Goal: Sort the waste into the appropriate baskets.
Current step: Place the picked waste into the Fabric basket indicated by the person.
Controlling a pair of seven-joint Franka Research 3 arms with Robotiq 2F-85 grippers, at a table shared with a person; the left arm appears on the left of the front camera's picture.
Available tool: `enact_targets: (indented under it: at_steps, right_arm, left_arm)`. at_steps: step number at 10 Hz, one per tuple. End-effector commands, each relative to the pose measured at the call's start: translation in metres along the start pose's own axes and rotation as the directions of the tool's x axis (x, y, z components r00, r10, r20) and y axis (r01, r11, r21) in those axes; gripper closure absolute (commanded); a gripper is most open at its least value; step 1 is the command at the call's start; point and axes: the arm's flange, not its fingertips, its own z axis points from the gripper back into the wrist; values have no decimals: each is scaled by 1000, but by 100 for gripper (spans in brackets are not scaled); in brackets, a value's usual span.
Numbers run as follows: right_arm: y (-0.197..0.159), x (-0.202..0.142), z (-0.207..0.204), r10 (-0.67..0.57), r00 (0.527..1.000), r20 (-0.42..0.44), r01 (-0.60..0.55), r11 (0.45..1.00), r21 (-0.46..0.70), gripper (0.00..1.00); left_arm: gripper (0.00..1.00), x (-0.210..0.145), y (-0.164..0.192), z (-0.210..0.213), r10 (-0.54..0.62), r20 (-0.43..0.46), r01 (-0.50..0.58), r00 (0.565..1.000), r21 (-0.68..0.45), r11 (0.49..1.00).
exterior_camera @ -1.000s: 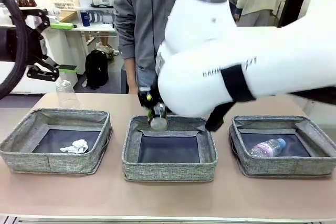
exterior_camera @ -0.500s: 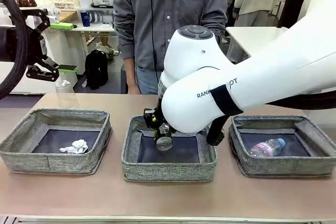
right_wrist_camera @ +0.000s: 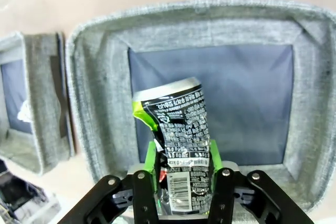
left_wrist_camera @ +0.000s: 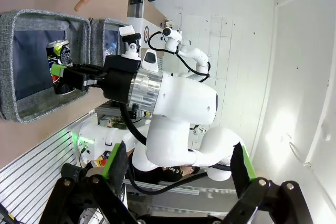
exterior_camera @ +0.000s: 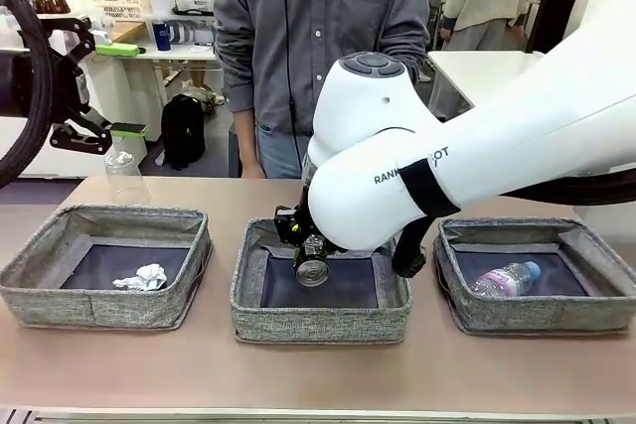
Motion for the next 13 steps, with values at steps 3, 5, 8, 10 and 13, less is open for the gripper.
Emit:
enact_targets:
  at_steps: [3, 5, 8, 10, 13]
  right_arm:
    - [-1, 0, 5, -37, 999, -5, 37, 999, 12, 0]
    - [-3, 2, 8, -44, 999, -9, 44, 999, 14, 0]
    - [-9, 9, 40, -33, 999, -42, 37, 995, 96, 0]
    - [-35, 13, 106, 4, 984, -178, 47, 959, 280, 0]
    - [-102, 13, 172, -74, 962, -263, 192, 869, 456, 0]
  left_arm:
    - [0, -1, -3, -2, -7, 3, 7, 1000, -20, 1000]
    - [0, -1, -3, -2, -7, 3, 7, 1000, -20, 1000]
    - [0, -1, -3, -2, -7, 3, 7, 1000, -20, 1000]
    - [0, -1, -3, -2, -7, 3, 7, 1000, -20, 1000]
    - [0, -1, -3, -2, -7, 3, 7, 1000, -20, 1000]
